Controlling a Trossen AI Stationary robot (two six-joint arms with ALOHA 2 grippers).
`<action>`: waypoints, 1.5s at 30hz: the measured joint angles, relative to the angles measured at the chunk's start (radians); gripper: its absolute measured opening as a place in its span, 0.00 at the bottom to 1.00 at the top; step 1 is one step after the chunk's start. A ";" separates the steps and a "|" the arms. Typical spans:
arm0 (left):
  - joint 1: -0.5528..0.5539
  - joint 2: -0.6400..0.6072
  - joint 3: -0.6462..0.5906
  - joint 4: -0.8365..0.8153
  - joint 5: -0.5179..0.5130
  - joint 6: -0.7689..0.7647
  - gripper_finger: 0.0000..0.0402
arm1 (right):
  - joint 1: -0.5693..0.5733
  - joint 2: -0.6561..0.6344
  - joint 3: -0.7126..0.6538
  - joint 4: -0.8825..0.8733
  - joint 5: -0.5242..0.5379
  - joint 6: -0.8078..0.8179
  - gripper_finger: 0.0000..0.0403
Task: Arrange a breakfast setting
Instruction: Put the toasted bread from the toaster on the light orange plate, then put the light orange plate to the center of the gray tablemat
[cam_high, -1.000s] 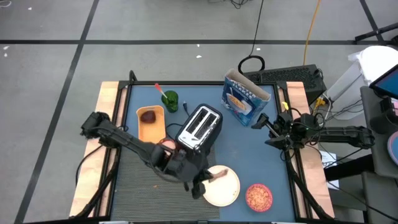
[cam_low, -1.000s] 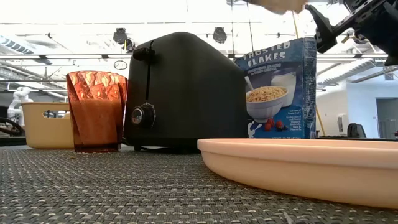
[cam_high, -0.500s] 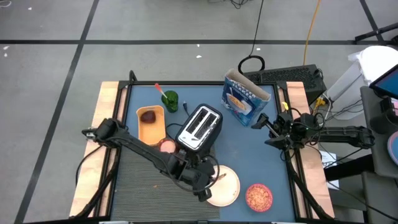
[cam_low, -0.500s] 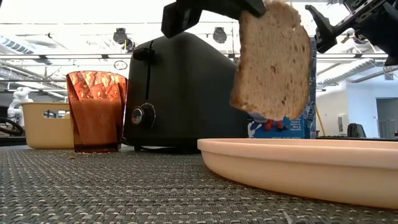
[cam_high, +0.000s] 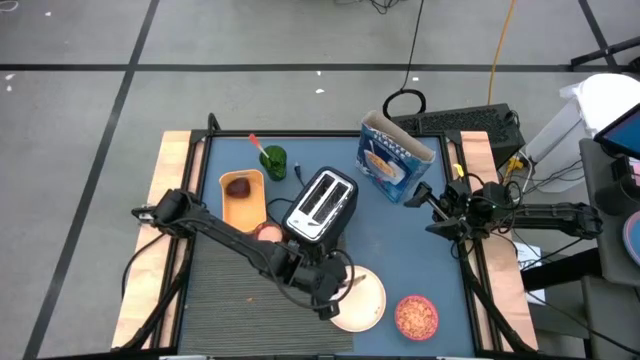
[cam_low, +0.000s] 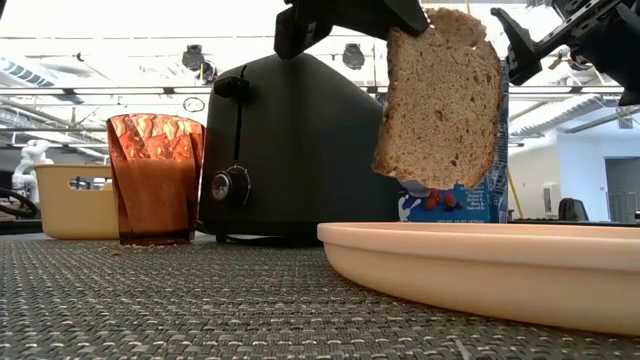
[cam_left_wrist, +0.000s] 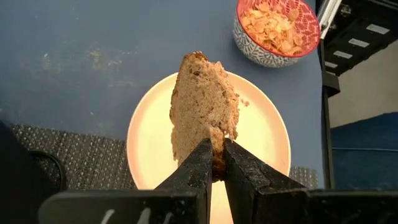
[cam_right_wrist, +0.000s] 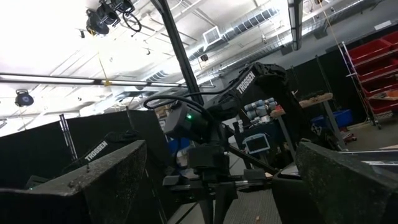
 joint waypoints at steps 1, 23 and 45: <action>0.000 0.000 0.000 0.000 -0.001 0.001 0.08 | 0.000 0.000 0.000 0.000 0.000 0.000 0.99; -0.002 0.000 -0.059 0.056 0.000 0.034 0.08 | 0.000 0.000 0.000 0.000 0.000 0.000 0.99; 0.013 0.000 -0.059 0.077 0.001 -0.042 0.38 | 0.000 0.000 0.000 0.000 0.000 0.001 0.99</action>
